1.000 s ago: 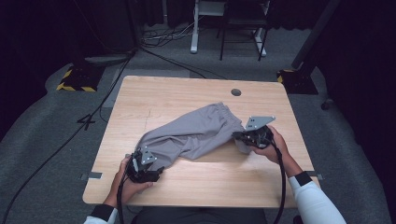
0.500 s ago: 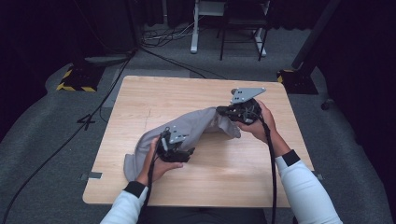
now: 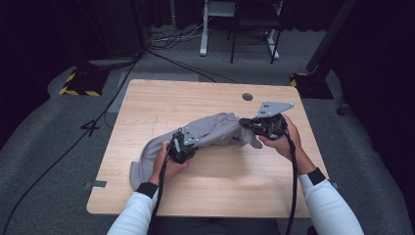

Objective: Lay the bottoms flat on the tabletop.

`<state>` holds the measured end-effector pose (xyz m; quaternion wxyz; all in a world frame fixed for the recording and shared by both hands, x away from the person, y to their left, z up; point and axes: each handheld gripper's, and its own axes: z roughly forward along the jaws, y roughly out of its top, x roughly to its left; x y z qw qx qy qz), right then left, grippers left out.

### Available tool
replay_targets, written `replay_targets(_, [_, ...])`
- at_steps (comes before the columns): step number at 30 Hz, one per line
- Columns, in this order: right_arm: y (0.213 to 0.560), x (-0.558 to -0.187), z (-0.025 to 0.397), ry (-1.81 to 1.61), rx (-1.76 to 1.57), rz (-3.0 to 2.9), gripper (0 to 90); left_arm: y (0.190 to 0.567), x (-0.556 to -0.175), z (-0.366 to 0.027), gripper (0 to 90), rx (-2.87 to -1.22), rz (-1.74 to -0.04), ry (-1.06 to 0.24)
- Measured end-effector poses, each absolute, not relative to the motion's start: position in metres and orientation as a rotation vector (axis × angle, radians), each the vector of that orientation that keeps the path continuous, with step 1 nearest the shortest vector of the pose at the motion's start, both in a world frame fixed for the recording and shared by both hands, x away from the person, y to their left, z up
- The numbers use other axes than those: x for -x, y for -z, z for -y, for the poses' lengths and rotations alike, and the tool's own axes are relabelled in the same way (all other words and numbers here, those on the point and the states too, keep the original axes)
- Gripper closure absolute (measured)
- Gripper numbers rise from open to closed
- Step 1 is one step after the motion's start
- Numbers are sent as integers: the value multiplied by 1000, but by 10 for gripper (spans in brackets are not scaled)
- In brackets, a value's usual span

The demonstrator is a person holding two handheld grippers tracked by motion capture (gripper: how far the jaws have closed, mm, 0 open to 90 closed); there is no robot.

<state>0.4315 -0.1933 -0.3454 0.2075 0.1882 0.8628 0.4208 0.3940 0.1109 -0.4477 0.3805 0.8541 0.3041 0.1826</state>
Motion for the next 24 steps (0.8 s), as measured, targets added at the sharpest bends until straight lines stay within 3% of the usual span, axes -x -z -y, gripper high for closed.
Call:
replay_targets(8, [370,-391,214,-1209,-518,-2439,868,431,-336,-119,853,-2210,-588,-388])
replay_targets(13, [369,-374,221,-1211,-516,-2403,868,413,-320,-113,835,-2203,-539,-421])
replay_targets(17, [360,-390,220,-1175,-549,-2342,868,400,-346,-106,812,-2194,-610,-505])
replay_targets(21, [357,-431,211,-1106,-631,-2276,866,398,-392,-102,787,-2197,-730,-609])
replay_targets(22, [357,-442,207,-1053,-637,-2254,863,400,-409,-98,758,-2208,-790,-697])
replay_targets(24, [358,-467,202,-1003,-690,-2210,824,405,-438,-95,680,-2174,-956,-680])
